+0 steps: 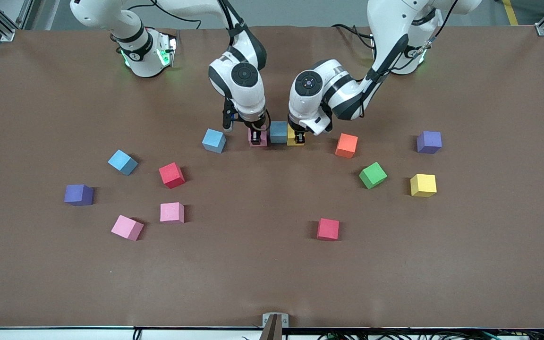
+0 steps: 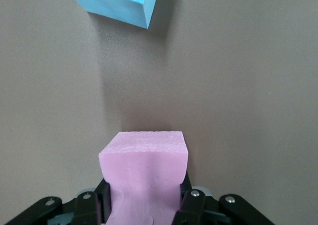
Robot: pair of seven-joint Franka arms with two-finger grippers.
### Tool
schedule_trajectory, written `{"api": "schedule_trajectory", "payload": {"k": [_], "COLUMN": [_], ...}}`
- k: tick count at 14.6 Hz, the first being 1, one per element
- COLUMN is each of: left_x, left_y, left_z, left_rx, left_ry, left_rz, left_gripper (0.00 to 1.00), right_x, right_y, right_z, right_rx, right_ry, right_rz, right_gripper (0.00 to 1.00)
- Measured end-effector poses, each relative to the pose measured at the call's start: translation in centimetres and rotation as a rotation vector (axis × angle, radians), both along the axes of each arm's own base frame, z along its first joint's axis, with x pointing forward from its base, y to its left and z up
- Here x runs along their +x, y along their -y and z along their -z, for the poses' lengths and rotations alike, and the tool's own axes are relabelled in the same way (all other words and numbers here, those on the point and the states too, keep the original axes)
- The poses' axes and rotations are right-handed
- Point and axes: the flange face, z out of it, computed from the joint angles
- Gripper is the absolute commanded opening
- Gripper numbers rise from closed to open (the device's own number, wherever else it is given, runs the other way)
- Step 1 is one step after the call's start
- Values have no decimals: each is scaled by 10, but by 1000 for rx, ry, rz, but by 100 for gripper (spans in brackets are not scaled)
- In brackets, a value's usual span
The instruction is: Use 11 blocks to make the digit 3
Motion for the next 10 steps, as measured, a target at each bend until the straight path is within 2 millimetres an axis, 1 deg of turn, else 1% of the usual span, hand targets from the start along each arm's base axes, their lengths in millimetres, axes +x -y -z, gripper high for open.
{"api": "schedule_trajectory", "payload": {"k": [10], "left_x": [-2], "left_y": [2], "left_z": [0], "left_rx": [-1], "left_ry": [0], "left_rz": [4], "left_gripper": [33], "right_x": [-1], "right_y": [0], "right_z": [7], "right_rx": [-19], "right_ry": [-14], "right_rz": [14], "right_gripper": [0]}}
